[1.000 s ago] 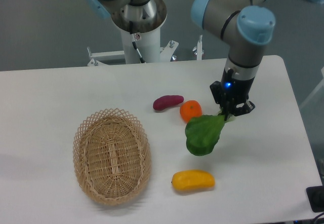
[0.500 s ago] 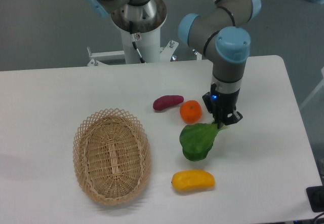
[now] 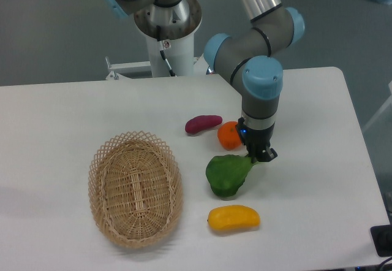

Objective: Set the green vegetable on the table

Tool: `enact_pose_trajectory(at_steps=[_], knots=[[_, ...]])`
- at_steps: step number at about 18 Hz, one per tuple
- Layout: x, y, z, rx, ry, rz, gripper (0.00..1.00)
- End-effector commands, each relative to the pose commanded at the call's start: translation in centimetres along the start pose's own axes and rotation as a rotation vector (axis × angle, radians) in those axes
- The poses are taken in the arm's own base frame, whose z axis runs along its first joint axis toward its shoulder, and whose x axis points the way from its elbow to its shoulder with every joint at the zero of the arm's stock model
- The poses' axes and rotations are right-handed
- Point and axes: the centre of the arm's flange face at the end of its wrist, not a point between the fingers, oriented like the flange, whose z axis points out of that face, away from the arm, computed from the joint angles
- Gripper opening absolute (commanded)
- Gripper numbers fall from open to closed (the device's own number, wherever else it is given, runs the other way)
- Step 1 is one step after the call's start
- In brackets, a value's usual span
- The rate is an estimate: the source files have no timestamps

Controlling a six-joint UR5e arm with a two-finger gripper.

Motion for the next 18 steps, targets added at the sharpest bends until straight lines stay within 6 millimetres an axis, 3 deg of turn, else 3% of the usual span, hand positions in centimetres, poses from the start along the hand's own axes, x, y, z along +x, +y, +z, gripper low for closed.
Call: enact_pose_trajectory(at_steps=[1,3,7,10,16,18], knots=[[0.0,0.0,0.0,0.0,0.0,-0.002,0.39],[-0.3,0.0,-0.4,0.0,-0.008,-0.003,1.0],[-1.2,0.2,-2.4,-0.001,-0.046,-0.028,1.0],[-2.9,0.3,-6.6,0.008,-0.121,-0.077,1.0],[-6.2,0.3,-13.2,0.025,-0.234,-0.206,1.0],[-7.3,1.2,-15.6,0.019,-0.21,-0.22,1.0]])
